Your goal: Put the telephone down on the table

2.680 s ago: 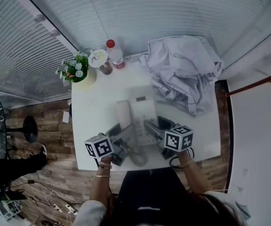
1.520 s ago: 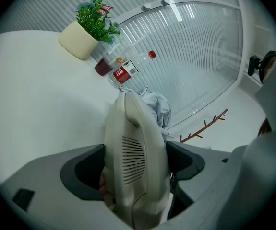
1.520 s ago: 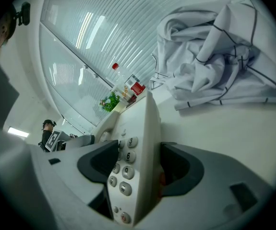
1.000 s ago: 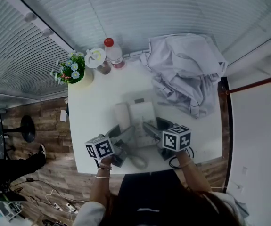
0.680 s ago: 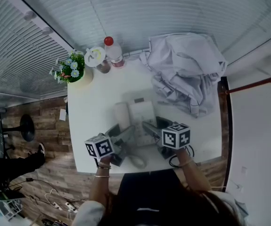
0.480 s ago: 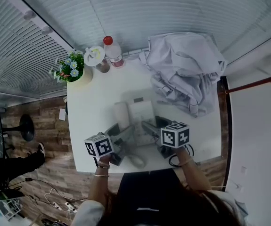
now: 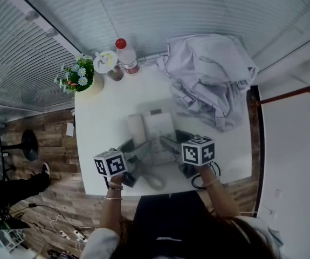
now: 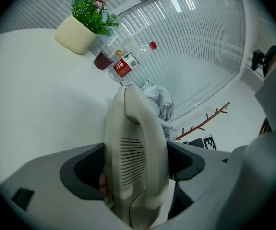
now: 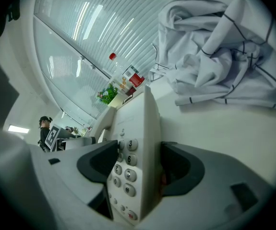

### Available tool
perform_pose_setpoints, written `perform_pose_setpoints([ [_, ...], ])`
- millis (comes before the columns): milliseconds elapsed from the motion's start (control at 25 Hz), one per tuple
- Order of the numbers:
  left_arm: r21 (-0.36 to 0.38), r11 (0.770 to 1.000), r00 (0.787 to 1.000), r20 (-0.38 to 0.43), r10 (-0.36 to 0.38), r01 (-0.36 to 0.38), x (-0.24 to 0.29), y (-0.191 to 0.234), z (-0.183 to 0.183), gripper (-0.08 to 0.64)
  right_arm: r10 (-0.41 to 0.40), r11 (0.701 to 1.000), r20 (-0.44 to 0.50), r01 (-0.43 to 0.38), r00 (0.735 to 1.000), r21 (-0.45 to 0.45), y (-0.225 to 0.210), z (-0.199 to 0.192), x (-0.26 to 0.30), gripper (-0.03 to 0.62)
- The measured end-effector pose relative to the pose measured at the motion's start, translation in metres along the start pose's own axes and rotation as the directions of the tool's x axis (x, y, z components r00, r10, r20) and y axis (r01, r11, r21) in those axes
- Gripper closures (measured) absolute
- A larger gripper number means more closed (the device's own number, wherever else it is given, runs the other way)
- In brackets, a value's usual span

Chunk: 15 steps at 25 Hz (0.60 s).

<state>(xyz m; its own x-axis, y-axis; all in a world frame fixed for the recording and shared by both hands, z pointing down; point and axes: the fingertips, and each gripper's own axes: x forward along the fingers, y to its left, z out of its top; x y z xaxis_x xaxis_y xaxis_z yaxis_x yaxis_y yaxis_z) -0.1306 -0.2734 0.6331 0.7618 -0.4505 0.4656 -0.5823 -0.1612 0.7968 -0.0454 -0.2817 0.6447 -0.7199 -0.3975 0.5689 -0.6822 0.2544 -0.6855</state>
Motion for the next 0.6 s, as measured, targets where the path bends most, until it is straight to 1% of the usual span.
perform_pose_setpoints([
  [160, 0.002, 1.0, 1.0, 0.01, 0.003, -0.003, -0.0017, -0.0001, -0.001, 0.166, 0.002, 1.0, 0.001, -0.002, 1.0, -0.003, -0.0001, -0.0003, -0.0007, 0.308],
  [600, 0.024, 0.998, 0.998, 0.034, 0.058, -0.059, -0.0097, 0.0027, -0.0012, 0.156, -0.025, 1.0, 0.017, 0.025, 1.0, 0.004, -0.0024, -0.0023, -0.0054, 0.305],
])
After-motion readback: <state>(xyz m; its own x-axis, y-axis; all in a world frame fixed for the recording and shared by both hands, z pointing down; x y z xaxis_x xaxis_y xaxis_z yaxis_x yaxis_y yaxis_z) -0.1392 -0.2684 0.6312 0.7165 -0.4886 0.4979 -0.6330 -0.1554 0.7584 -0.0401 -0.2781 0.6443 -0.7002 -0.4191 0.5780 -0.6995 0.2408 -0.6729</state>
